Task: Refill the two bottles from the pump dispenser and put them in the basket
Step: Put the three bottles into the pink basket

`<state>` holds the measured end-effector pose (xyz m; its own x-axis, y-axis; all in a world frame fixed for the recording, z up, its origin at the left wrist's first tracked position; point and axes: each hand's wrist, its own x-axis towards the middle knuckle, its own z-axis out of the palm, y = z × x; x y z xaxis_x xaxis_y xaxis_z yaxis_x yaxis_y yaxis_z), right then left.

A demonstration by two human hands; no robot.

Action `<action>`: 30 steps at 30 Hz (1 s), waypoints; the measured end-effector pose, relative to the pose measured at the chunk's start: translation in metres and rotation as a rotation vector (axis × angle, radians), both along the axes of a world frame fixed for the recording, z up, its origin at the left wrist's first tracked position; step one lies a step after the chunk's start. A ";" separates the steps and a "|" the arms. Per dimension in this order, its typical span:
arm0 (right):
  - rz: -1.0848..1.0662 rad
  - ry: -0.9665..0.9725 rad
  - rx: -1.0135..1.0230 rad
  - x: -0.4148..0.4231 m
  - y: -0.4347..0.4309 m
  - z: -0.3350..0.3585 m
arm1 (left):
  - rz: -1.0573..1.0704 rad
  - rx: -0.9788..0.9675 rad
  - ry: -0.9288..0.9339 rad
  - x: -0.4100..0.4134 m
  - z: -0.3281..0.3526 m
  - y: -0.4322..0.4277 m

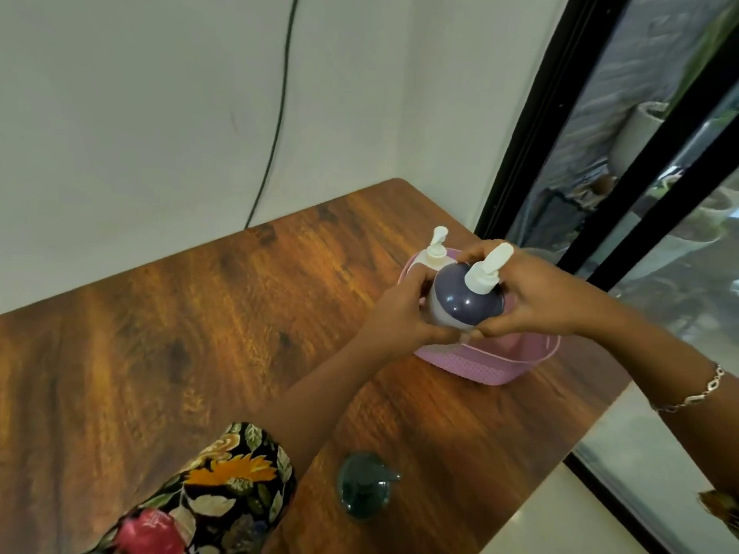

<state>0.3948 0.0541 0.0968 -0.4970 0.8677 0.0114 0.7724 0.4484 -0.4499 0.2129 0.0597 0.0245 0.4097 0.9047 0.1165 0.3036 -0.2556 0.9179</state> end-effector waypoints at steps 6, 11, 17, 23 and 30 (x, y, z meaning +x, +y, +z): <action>-0.147 -0.010 -0.007 0.037 0.016 -0.004 | 0.024 0.011 0.055 0.045 -0.001 0.021; -0.223 -0.012 -0.025 0.058 0.035 -0.022 | 0.064 0.028 0.183 0.066 -0.010 0.034; -0.204 -0.062 -0.071 0.069 0.056 -0.055 | 0.030 0.034 0.338 0.067 -0.022 0.042; -0.132 -0.092 -0.097 0.067 0.072 -0.083 | -0.031 -0.013 0.360 0.063 -0.030 0.047; -0.125 -0.056 -0.162 0.066 0.085 -0.107 | 0.009 -0.014 0.534 0.062 -0.041 0.052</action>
